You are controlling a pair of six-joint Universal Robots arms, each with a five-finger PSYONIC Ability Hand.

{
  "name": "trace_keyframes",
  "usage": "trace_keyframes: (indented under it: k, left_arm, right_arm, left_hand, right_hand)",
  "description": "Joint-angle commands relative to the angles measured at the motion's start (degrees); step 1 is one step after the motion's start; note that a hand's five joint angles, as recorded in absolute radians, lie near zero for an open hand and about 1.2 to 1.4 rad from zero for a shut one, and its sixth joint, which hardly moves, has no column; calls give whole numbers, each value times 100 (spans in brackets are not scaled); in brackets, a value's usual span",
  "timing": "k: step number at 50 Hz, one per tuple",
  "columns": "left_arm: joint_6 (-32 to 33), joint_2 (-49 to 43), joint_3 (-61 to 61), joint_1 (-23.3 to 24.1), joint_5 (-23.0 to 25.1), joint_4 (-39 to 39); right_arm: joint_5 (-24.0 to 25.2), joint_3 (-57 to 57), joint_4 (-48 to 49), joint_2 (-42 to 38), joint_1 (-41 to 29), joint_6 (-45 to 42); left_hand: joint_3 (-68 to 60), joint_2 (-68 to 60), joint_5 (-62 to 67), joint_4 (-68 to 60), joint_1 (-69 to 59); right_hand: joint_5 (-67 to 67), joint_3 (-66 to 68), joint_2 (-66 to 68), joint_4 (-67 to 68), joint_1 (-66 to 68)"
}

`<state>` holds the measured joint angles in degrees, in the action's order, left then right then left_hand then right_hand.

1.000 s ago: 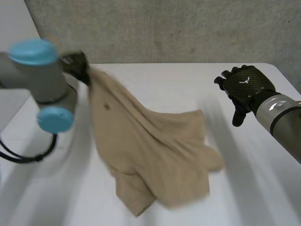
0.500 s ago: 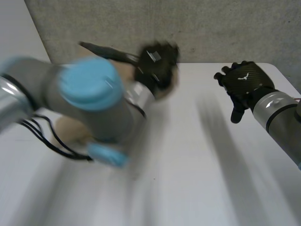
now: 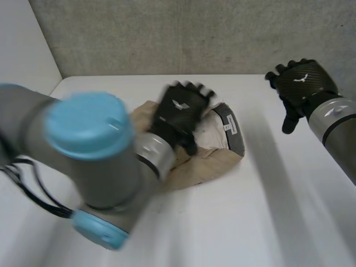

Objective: Fold the shorts.

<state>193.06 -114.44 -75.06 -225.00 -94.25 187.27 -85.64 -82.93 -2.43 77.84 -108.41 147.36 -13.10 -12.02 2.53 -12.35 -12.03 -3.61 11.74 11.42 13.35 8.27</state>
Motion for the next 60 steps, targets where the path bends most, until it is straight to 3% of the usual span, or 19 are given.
trace_keyframes:
  k: [1,5,9,14,17,26,36,40,41,47,51,60]
  left_arm:
    - [-654,914,-799,-1071,-6,-24]
    - [-927,1055,-1212,-1485,-14,-208]
    - [-1007,1091,-1617,-1836,-190,-454]
    - [-1016,1099,-2248,-2004,-655,-490]
    - [-998,1100,-2487,-2030,-682,-446]
    - [-963,1169,-3129,-2215,-498,-332]
    - [-945,1530,-3428,-2636,-129,-323]
    - [-928,1557,-3446,-2830,20,-314]
    - [-910,1557,-3446,-2865,73,-323]
    - [-471,1530,-3489,-3199,697,-323]
    - [-278,1478,-3525,-3269,1145,-297]
    - [-295,1126,-3428,-3199,1181,-86]
  right_arm:
    - [1029,-100,-450,-40,-276,617]
    - [1697,-179,-486,-189,-487,724]
    - [1963,-163,-451,-488,-750,689]
    - [1876,303,-416,-1077,-1094,654]
    - [1762,828,-468,-1611,-1252,689]
    - [1665,2087,-872,-2896,-1402,768]
    - [1621,2958,-1761,-3741,-1428,768]
    - [1367,2975,-1778,-3680,-1428,751]
    - [1270,2958,-1778,-3540,-1428,768]
    - [1076,2493,-1445,-2599,-1375,1285]
    - [1058,1878,-883,-1897,-1235,2173]
    - [1023,1130,-636,-1131,-1120,2675]
  left_hand:
    - [3,-105,54,-72,-104]
    - [-334,-442,391,-409,-441]
    - [-334,-442,391,-409,-441]
    - [-334,-442,391,-409,-441]
    - [-368,-476,425,-443,-474]
    - [-536,-644,593,-611,-642]
    - [-519,-627,576,-594,-626]
    - [-536,-644,593,-611,-642]
    - [-536,-644,593,-611,-643]
    - [-821,-929,878,-896,-927]
    - [-1041,-1149,1098,-1116,-1147]
    - [-974,-1082,1031,-1049,-1080]
  right_hand:
    - [-1121,1308,1340,1147,1655]
    - [-2166,2353,2385,2191,2700]
    - [-2793,2979,3012,2818,3326]
    - [-2743,2929,2962,2768,3276]
    - [-2743,2929,2962,2768,3276]
    - [-2340,2526,2559,2365,2873]
    - [-2556,2742,2775,2581,3089]
    - [-6299,6485,6518,6324,6832]
    - [-6636,6822,6855,6661,7169]
    - [-6639,6826,6858,6665,7173]
    - [-6639,6826,6858,6665,7173]
    - [-6639,6826,6858,6665,7173]
